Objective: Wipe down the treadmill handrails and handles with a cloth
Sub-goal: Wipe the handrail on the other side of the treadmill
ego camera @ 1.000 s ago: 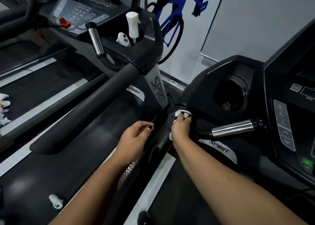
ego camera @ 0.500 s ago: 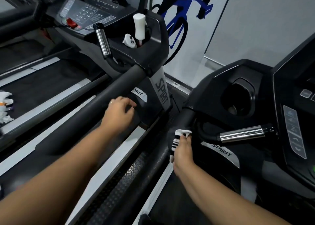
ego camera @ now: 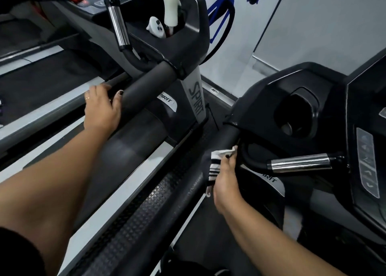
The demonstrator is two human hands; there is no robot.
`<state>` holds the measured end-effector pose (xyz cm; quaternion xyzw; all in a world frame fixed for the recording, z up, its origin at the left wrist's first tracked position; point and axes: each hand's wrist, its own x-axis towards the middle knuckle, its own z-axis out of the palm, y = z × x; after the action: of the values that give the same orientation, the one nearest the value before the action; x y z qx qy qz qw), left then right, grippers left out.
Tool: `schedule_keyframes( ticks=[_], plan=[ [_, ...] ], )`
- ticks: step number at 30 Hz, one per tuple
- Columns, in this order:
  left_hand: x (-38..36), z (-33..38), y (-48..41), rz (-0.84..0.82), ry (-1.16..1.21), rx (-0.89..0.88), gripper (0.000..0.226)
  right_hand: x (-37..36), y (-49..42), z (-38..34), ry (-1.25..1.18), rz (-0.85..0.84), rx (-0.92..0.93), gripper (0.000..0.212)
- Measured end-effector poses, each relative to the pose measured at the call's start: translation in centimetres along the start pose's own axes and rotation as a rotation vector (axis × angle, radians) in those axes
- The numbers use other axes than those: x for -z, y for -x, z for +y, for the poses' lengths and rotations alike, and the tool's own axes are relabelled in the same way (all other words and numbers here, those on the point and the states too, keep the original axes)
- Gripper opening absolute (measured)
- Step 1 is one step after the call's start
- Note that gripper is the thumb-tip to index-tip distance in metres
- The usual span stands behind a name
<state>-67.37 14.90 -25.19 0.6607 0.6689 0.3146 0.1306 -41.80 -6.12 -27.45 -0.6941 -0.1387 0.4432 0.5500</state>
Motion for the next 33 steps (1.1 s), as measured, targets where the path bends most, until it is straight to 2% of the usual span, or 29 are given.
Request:
schedule_keyframes(
  ticks=[4, 11, 17, 21, 24, 28, 31, 33],
  plan=[
    [-0.3, 0.2, 0.4, 0.011, -0.048, -0.067, 0.052, -0.2, 0.2, 0.9, -0.013, -0.036, 0.053, 0.048],
    [-0.3, 0.0, 0.9, 0.039, -0.053, -0.168, 0.067, -1.5, -4.8, -2.6, -0.050, 0.168, 0.039, 0.053],
    [-0.6, -0.3, 0.8, 0.022, -0.058, -0.180, 0.070, -1.0, -1.4, -2.3, 0.073, 0.261, 0.096, 0.048],
    [-0.6, -0.4, 0.9, 0.007, -0.077, -0.171, 0.070, -0.7, 1.0, -1.3, 0.123, 0.196, 0.055, 0.050],
    [-0.7, -0.4, 0.8, -0.003, -0.102, -0.185, 0.070, -0.7, 0.5, -1.0, -0.023, 0.095, -0.072, 0.056],
    [-0.8, -0.5, 0.8, -0.006, -0.131, -0.192, 0.068, -0.6, -2.2, -1.9, -0.195, 0.102, -0.239, 0.045],
    [-0.8, -0.5, 0.7, -0.013, -0.144, -0.193, 0.067, -0.5, -4.1, -3.5, -0.349, -0.014, -0.329, 0.063],
    [-0.8, -0.4, 0.7, -0.012, -0.142, -0.197, 0.066, -0.2, -4.8, -4.3, -0.436, -0.062, -0.368, 0.064]
  ],
)
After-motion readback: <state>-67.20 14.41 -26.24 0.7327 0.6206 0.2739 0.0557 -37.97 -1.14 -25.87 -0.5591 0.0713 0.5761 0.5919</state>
